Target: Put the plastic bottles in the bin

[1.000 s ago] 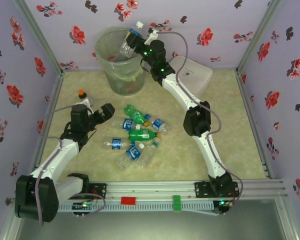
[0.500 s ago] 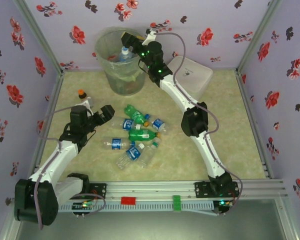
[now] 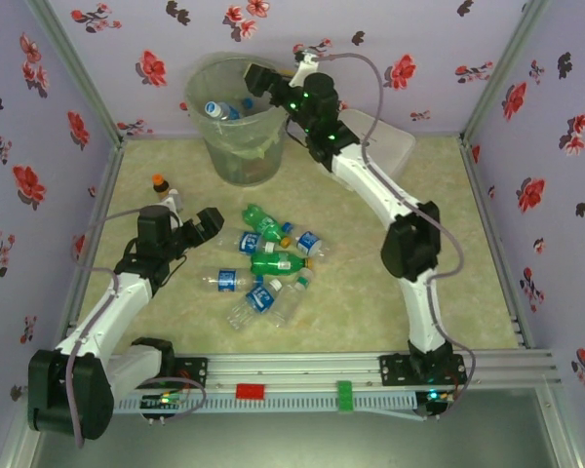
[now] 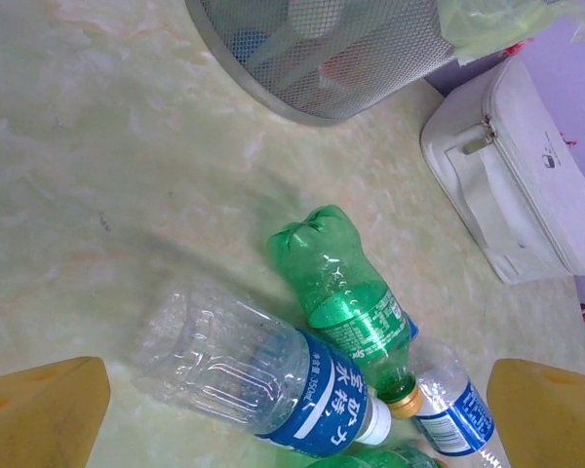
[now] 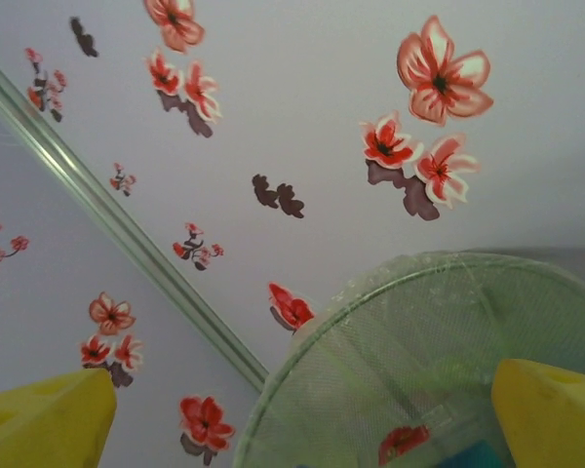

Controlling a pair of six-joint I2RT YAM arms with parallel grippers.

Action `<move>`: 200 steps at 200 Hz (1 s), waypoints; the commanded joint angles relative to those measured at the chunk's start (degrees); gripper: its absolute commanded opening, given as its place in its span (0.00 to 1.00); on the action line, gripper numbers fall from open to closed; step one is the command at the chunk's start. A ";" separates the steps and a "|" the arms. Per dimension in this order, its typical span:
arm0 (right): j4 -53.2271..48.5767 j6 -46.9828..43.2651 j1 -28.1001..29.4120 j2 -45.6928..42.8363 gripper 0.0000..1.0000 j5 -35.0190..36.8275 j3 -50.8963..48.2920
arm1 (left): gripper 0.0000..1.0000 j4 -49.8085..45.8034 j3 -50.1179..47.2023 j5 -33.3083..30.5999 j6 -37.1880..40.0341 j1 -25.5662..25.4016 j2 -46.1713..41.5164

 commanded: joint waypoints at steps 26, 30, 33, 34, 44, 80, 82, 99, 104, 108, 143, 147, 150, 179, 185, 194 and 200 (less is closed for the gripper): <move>4.49 -3.06 0.19 -17.39 1.00 0.08 -24.57 | 1.00 -4.16 2.71 0.74 -1.29 -1.34 -0.97; 4.53 -3.12 0.23 -19.06 1.00 0.30 -26.77 | 1.00 -4.57 2.83 0.66 -1.62 -1.57 -1.05; 4.56 -3.20 0.27 -20.09 1.00 0.40 -28.11 | 1.00 -4.97 2.99 0.61 -1.83 -1.75 -1.08; 4.53 -3.12 0.27 -20.41 1.00 0.41 -28.77 | 1.00 -5.19 3.02 0.54 -1.90 -1.83 -1.12; 4.18 -3.04 0.28 -23.72 1.00 1.00 -33.80 | 1.00 -7.38 3.70 -0.46 -2.21 -2.41 -1.37; -3.03 -4.42 0.78 -33.66 1.00 4.82 -47.41 | 1.00 -19.04 6.33 -8.36 -6.63 -6.63 -2.84; -3.38 -4.58 0.84 -34.09 1.00 5.17 -48.07 | 1.00 -19.43 6.33 -8.79 -7.24 -6.90 -2.94; -5.84 -5.84 1.40 -37.69 1.00 7.60 -53.53 | 1.00 -22.95 5.59 -12.04 -12.99 -9.53 -4.16; -6.42 -6.09 1.53 -38.86 1.00 8.34 -55.05 | 1.00 -23.70 5.31 -13.04 -14.71 -10.44 -4.43; -6.89 -6.27 1.59 -39.68 1.00 8.82 -56.29 | 1.00 -24.31 5.15 -14.11 -16.03 -11.21 -4.78; -8.41 -5.76 1.95 -45.94 1.00 11.51 -65.45 | 1.00 -28.13 3.06 -23.68 -29.59 -18.64 -6.46; -8.76 -5.69 1.95 -46.53 1.00 11.66 -66.24 | 1.00 -28.30 2.69 -24.23 -31.46 -19.29 -6.51; -9.10 -5.68 1.95 -46.92 1.00 11.85 -66.79 | 1.00 -28.41 2.44 -24.64 -32.98 -19.70 -6.52; -12.18 -5.95 1.95 -50.58 1.00 13.95 -71.10 | 1.00 -29.55 0.46 -27.99 -44.92 -23.42 -5.26; -12.62 -6.07 1.92 -51.37 1.00 14.34 -72.02 | 1.00 -29.82 0.45 -28.65 -46.70 -24.01 -4.58; -13.28 -6.32 1.96 -52.41 1.00 14.95 -73.03 | 1.00 -30.23 0.80 -29.53 -48.89 -24.87 -3.38; -13.56 -6.32 1.95 -53.05 1.00 15.45 -73.75 | 1.00 -30.47 1.22 -30.02 -49.82 -25.34 -2.38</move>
